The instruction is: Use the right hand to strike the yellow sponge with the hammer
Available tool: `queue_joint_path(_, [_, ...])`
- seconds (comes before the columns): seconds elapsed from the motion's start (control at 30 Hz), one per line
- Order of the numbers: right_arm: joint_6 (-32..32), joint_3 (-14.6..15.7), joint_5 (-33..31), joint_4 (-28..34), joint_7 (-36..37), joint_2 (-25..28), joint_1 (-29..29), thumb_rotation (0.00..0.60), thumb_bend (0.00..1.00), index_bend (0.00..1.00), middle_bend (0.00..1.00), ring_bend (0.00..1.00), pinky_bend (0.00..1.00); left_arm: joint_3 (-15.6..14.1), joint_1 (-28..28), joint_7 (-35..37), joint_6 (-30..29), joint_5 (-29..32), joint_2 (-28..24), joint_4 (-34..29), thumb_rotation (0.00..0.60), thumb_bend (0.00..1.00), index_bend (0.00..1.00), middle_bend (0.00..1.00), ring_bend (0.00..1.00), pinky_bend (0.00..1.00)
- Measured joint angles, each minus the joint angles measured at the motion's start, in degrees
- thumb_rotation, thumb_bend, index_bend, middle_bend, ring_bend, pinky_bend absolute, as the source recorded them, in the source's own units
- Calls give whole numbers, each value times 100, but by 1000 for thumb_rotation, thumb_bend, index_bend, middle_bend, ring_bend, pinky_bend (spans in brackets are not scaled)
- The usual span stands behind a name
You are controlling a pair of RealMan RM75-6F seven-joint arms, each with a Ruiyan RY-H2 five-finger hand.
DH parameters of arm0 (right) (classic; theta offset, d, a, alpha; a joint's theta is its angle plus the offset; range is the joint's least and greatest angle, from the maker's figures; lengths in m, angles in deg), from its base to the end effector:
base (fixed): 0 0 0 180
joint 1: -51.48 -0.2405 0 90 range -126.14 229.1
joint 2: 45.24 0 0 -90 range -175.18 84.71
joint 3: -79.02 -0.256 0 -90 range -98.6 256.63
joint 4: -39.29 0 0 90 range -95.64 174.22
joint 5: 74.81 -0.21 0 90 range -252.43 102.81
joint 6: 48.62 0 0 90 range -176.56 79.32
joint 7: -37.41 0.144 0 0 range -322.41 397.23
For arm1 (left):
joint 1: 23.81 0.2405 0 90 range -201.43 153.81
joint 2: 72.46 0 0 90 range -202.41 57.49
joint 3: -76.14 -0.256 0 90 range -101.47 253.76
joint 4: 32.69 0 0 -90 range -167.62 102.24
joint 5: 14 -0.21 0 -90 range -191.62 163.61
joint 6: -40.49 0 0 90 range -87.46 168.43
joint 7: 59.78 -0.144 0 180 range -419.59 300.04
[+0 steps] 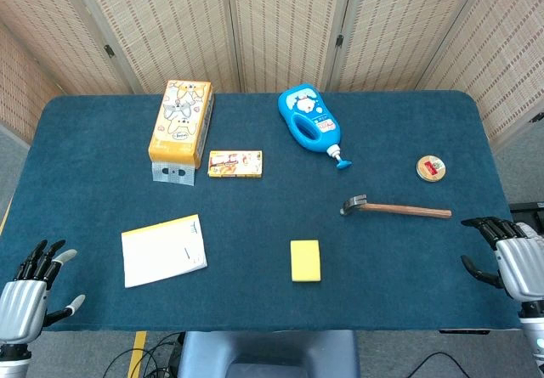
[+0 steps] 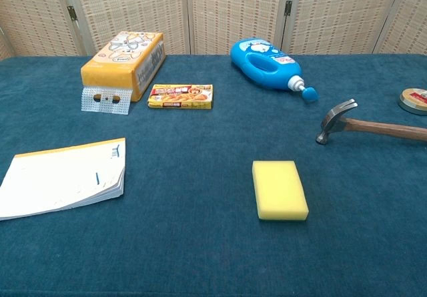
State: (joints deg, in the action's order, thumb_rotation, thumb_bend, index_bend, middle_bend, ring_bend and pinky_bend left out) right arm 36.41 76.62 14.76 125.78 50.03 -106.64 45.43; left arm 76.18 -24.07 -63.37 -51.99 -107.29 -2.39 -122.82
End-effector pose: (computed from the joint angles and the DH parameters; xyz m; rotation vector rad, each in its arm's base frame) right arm -0.3230 -0.1877 0.1806 1.4222 -0.9293 0.9976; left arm -0.3012 0.1451 0.1333 -1.3965 -0.8462 -0.9674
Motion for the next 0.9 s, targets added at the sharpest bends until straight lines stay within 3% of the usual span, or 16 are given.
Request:
queue_joint_path(0.4, [-170,64,35,130,-47,32,-50,600,208,265,315,238,261,14,-56,-48,139,109,-37,-31,600,199,240,157,56,199])
queue_joint_path(0.57, [-381,54,66,222,-111,76,-195,600,208,181,310,238,261,-10,-67,-71,235,172,-42,-47,600,199,240,157,56,199])
queue_joint_path(0.9, [-1635,-202,-287,424,-498,29,-993,600,207,170,235,157,261,-62,34,83,153,225,-25,74,600,199,241,157,56,199])
